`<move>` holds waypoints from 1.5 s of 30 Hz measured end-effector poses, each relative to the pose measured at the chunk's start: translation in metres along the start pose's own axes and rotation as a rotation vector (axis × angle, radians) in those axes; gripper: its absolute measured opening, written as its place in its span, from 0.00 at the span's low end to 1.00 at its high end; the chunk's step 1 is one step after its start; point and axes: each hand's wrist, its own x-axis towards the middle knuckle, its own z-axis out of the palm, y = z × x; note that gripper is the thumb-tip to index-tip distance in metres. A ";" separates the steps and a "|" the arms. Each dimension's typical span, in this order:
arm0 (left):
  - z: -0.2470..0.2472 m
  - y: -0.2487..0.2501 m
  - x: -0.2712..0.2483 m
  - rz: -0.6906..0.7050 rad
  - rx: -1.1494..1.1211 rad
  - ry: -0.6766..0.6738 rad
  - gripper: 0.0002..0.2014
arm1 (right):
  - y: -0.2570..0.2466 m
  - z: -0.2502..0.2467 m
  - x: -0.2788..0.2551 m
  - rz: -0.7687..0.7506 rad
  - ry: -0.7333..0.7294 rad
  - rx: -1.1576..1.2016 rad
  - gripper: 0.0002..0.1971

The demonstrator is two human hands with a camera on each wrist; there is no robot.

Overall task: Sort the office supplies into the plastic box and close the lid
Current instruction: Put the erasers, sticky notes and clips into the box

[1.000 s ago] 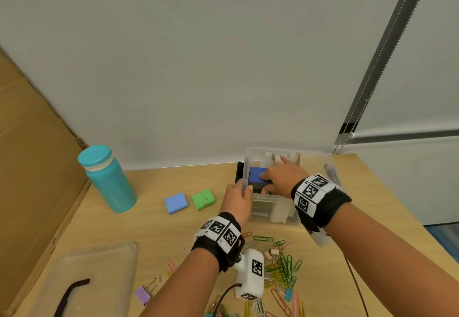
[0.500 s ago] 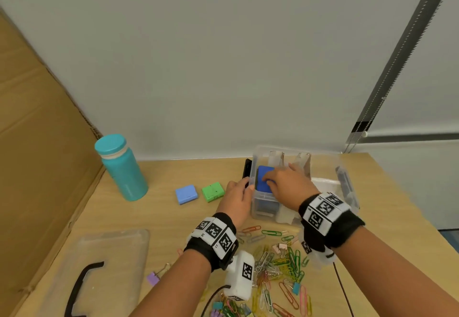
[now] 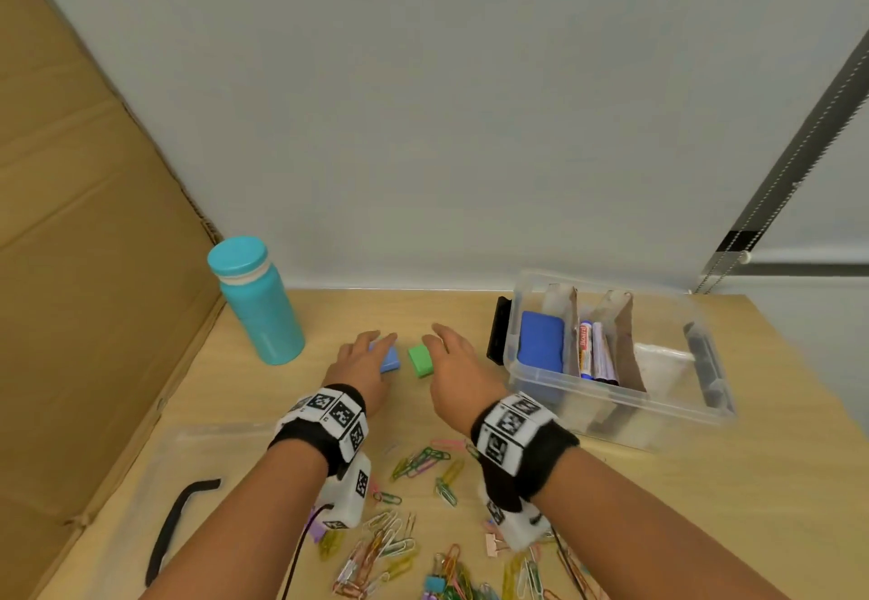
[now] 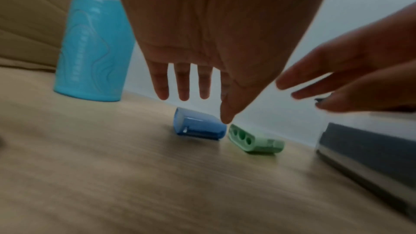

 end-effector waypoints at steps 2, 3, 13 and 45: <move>0.003 -0.001 0.006 -0.003 0.070 -0.073 0.32 | 0.001 0.009 0.018 0.092 -0.158 -0.068 0.40; 0.004 -0.002 0.008 -0.005 0.101 -0.099 0.32 | 0.003 0.013 0.025 0.116 -0.212 -0.117 0.42; -0.004 0.008 0.016 -0.008 0.281 -0.126 0.31 | 0.013 0.025 0.028 0.177 -0.227 -0.237 0.24; 0.005 0.012 -0.082 0.119 -0.326 0.098 0.21 | 0.065 -0.124 -0.003 0.266 -0.336 -0.472 0.17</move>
